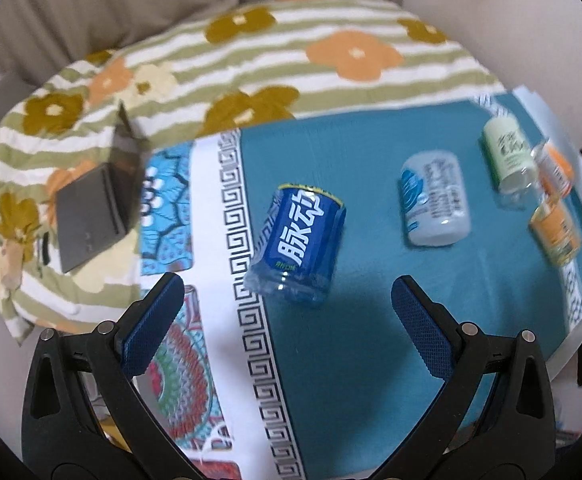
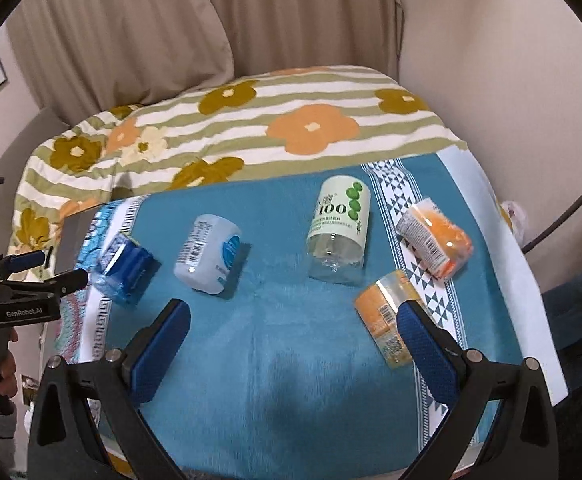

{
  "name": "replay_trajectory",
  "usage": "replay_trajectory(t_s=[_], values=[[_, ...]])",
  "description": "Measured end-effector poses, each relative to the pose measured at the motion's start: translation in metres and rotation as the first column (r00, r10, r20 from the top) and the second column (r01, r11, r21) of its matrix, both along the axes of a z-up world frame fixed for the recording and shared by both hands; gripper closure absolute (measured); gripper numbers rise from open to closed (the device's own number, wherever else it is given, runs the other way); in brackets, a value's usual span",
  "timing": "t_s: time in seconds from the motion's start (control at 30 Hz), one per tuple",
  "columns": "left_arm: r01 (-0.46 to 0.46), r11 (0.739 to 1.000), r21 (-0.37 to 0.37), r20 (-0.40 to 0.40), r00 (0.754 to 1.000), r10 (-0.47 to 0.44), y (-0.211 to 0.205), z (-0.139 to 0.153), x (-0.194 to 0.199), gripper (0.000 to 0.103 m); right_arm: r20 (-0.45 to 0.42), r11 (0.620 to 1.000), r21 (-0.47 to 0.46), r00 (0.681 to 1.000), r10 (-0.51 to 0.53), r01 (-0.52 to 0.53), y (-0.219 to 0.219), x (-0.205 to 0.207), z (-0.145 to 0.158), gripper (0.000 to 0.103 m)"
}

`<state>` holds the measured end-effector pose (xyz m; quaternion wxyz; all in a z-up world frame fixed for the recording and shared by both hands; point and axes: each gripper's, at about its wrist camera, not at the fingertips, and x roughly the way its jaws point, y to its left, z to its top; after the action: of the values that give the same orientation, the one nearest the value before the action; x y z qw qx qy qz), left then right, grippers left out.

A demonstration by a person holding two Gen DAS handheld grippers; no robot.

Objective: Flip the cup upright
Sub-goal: 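Move the left gripper to the blue-labelled cup and close on it, then lift the blue-labelled cup with the left gripper and rotate it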

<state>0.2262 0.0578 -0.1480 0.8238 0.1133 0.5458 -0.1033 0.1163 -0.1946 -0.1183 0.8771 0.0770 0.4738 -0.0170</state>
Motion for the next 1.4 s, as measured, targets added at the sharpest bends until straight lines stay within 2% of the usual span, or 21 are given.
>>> replay_trajectory(t_s=[0.2, 0.47, 0.57, 0.67, 0.7, 0.9, 1.03, 1.4], values=[[0.055, 0.998, 0.026, -0.079, 0.995, -0.053, -0.003, -0.036, 0.030, 0.000, -0.055, 0.999, -0.018, 0.998, -0.033, 0.032, 0.008, 0.018, -0.021, 0.000], [0.110, 0.993, 0.033, -0.165, 0.981, -0.103, -0.007, -0.067, 0.051, 0.000, -0.114, 0.998, -0.060, 0.993, -0.044, 0.037, 0.021, 0.030, -0.039, 0.000], [0.118, 0.992, 0.039, -0.196, 0.975, -0.108, -0.009, -0.078, 0.055, 0.008, -0.124, 0.998, -0.048, 0.991, -0.046, 0.041, 0.023, 0.032, -0.045, 0.000], [0.120, 0.992, 0.040, -0.218, 0.970, -0.109, -0.009, -0.084, 0.056, 0.024, -0.129, 0.998, -0.037, 0.990, -0.051, 0.047, 0.024, 0.034, -0.050, 0.000], [0.121, 0.992, 0.039, -0.224, 0.968, -0.109, -0.009, -0.086, 0.056, 0.031, -0.133, 0.998, -0.035, 0.990, -0.052, 0.048, 0.024, 0.035, -0.051, 0.000], [0.118, 0.992, 0.049, -0.220, 0.970, -0.104, -0.011, -0.085, 0.054, 0.031, -0.138, 0.999, 0.001, 0.989, -0.052, 0.053, 0.025, 0.037, -0.054, 0.000], [0.101, 0.994, 0.045, -0.211, 0.973, -0.090, -0.015, -0.078, 0.048, 0.032, -0.127, 0.999, -0.006, 0.991, -0.034, 0.033, 0.024, 0.035, -0.051, 0.000], [-0.003, 1.000, 0.005, -0.139, 0.990, 0.004, -0.038, -0.027, -0.001, 0.032, -0.063, 0.999, 0.000, 0.997, 0.050, -0.050, 0.005, 0.012, -0.018, 0.000]])
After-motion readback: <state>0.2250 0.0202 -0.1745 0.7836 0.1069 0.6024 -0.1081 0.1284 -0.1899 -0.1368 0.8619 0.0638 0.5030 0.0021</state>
